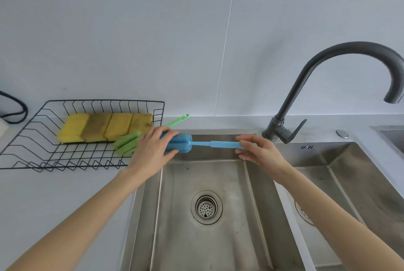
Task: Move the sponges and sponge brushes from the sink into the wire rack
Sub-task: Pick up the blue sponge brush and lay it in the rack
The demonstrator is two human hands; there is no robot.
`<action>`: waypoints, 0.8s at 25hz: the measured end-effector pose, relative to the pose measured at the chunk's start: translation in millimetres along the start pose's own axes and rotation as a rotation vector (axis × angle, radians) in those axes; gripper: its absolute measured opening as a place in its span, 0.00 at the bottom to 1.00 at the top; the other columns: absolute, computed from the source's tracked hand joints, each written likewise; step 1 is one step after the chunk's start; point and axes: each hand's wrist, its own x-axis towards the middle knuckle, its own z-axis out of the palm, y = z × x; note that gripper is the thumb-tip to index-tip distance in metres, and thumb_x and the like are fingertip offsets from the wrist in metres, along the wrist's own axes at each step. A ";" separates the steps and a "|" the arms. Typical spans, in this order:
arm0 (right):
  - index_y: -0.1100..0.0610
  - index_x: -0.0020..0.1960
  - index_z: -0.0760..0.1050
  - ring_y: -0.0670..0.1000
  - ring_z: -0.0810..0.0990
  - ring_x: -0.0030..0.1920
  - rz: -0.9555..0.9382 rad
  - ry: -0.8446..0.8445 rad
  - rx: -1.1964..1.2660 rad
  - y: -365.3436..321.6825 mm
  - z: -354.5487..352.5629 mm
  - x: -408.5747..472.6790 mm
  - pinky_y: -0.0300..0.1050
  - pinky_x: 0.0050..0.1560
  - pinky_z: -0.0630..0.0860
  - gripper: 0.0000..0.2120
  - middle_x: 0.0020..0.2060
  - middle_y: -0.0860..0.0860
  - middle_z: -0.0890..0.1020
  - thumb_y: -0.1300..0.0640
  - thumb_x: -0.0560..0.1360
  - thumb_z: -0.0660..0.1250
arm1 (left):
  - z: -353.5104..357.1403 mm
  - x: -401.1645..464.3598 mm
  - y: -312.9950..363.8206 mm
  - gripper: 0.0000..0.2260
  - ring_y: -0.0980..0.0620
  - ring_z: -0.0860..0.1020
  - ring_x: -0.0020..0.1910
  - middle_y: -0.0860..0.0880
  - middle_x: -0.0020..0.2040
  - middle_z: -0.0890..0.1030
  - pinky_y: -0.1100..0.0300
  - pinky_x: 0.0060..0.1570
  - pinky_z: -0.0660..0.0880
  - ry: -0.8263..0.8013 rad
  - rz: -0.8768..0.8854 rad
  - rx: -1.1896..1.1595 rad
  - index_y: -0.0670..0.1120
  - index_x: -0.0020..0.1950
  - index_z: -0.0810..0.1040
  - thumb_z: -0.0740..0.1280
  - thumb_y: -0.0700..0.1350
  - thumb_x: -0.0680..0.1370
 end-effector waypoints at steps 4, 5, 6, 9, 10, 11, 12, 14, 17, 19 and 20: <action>0.58 0.45 0.77 0.41 0.83 0.31 -0.030 -0.006 0.070 -9.5 20.2 10.5 0.31 0.40 0.82 0.07 0.37 0.54 0.79 0.66 0.77 0.62 | -12.0 -6.0 -15.0 0.19 0.39 0.75 0.56 0.42 0.57 0.78 0.46 0.54 0.72 0.047 -0.058 -0.044 0.44 0.60 0.76 0.72 0.43 0.70; 0.58 0.44 0.77 0.41 0.83 0.30 -0.033 -0.004 0.081 -11.7 24.9 12.8 0.32 0.41 0.82 0.07 0.37 0.54 0.79 0.66 0.77 0.62 | -15.0 -6.8 -18.4 0.19 0.39 0.74 0.57 0.42 0.57 0.77 0.46 0.54 0.71 0.050 -0.074 -0.053 0.44 0.61 0.75 0.71 0.44 0.70; 0.58 0.44 0.77 0.41 0.83 0.30 -0.039 -0.006 0.088 -14.2 31.6 16.0 0.31 0.40 0.82 0.07 0.36 0.54 0.79 0.66 0.77 0.62 | -18.4 -8.4 -24.0 0.19 0.40 0.74 0.57 0.43 0.58 0.77 0.46 0.55 0.71 0.051 -0.094 -0.059 0.45 0.61 0.75 0.71 0.44 0.71; 0.58 0.42 0.77 0.40 0.83 0.29 -0.047 -0.012 0.081 -21.5 55.9 29.1 0.29 0.37 0.81 0.08 0.35 0.54 0.79 0.66 0.77 0.62 | -27.7 -13.6 -43.4 0.21 0.41 0.72 0.60 0.43 0.60 0.75 0.46 0.60 0.70 0.021 -0.168 -0.067 0.45 0.64 0.73 0.70 0.46 0.72; 0.57 0.41 0.77 0.40 0.83 0.28 -0.047 -0.012 0.071 -23.3 64.7 34.1 0.29 0.37 0.80 0.08 0.35 0.54 0.79 0.66 0.77 0.63 | -30.6 -15.2 -50.1 0.21 0.42 0.72 0.60 0.44 0.60 0.75 0.46 0.61 0.69 0.006 -0.193 -0.073 0.46 0.64 0.72 0.69 0.46 0.72; 0.57 0.41 0.77 0.40 0.83 0.28 -0.044 -0.012 0.065 -24.5 73.1 39.0 0.29 0.37 0.80 0.08 0.35 0.54 0.79 0.65 0.76 0.63 | -32.9 -16.4 -56.4 0.21 0.43 0.71 0.61 0.44 0.61 0.75 0.47 0.61 0.69 -0.014 -0.220 -0.078 0.46 0.65 0.71 0.69 0.47 0.73; 0.57 0.41 0.77 0.40 0.83 0.28 -0.038 -0.013 0.063 -25.1 81.6 44.4 0.29 0.37 0.80 0.08 0.36 0.53 0.79 0.65 0.76 0.63 | -35.4 -17.9 -62.7 0.21 0.44 0.71 0.61 0.45 0.61 0.74 0.48 0.62 0.69 -0.034 -0.247 -0.078 0.46 0.65 0.71 0.68 0.47 0.73; 0.58 0.41 0.77 0.40 0.83 0.28 -0.018 -0.020 0.069 -25.4 97.6 53.9 0.29 0.37 0.80 0.07 0.36 0.53 0.79 0.64 0.77 0.63 | -38.9 -19.4 -74.2 0.22 0.45 0.71 0.61 0.45 0.62 0.74 0.50 0.62 0.68 -0.079 -0.296 -0.077 0.47 0.66 0.70 0.67 0.48 0.74; 0.61 0.47 0.76 0.40 0.82 0.27 0.022 -0.034 0.069 -22.2 118.2 65.6 0.29 0.36 0.80 0.03 0.36 0.53 0.80 0.64 0.76 0.64 | -41.7 -20.9 -89.5 0.22 0.46 0.71 0.61 0.45 0.63 0.73 0.50 0.62 0.68 -0.150 -0.368 -0.107 0.47 0.67 0.69 0.67 0.47 0.74; 0.62 0.49 0.75 0.40 0.82 0.26 0.054 -0.036 0.069 -18.5 127.4 71.6 0.29 0.34 0.80 0.03 0.36 0.54 0.80 0.64 0.76 0.64 | -40.1 -21.6 -97.9 0.22 0.46 0.72 0.61 0.46 0.64 0.73 0.50 0.61 0.69 -0.193 -0.393 -0.124 0.47 0.67 0.69 0.67 0.47 0.74; 0.62 0.49 0.75 0.40 0.82 0.26 0.072 -0.035 0.069 -16.6 130.8 74.3 0.29 0.34 0.80 0.03 0.35 0.54 0.80 0.64 0.76 0.64 | -38.5 -21.7 -101.4 0.21 0.46 0.73 0.61 0.46 0.64 0.74 0.51 0.60 0.70 -0.212 -0.397 -0.134 0.47 0.67 0.69 0.66 0.47 0.75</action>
